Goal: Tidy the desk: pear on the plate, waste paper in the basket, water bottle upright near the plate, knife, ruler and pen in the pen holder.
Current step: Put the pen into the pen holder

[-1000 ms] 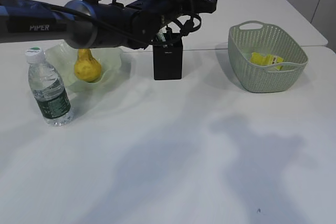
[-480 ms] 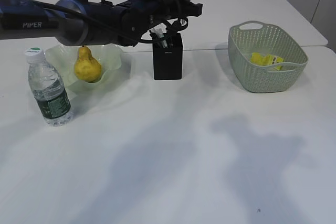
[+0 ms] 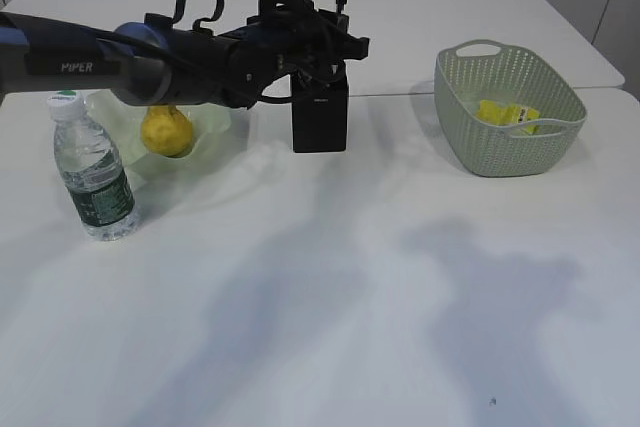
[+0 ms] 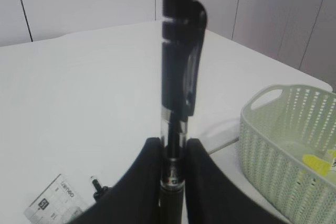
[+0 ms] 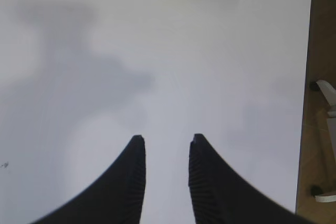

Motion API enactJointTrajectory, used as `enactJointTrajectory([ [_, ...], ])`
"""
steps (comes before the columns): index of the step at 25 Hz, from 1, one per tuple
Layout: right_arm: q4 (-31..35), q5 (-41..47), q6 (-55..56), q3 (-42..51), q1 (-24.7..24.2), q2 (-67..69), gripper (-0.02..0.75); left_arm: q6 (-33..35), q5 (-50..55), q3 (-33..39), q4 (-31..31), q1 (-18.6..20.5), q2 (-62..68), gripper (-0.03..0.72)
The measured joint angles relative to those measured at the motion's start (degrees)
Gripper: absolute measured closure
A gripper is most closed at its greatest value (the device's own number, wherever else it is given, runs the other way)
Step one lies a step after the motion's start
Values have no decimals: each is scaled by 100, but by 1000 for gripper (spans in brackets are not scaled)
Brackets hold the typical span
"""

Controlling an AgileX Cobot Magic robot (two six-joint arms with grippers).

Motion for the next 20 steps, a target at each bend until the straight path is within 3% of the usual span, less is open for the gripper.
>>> enactJointTrajectory([
  [20, 0, -120, 43, 0, 0, 0, 494, 0, 60, 2, -175, 186, 341, 624],
])
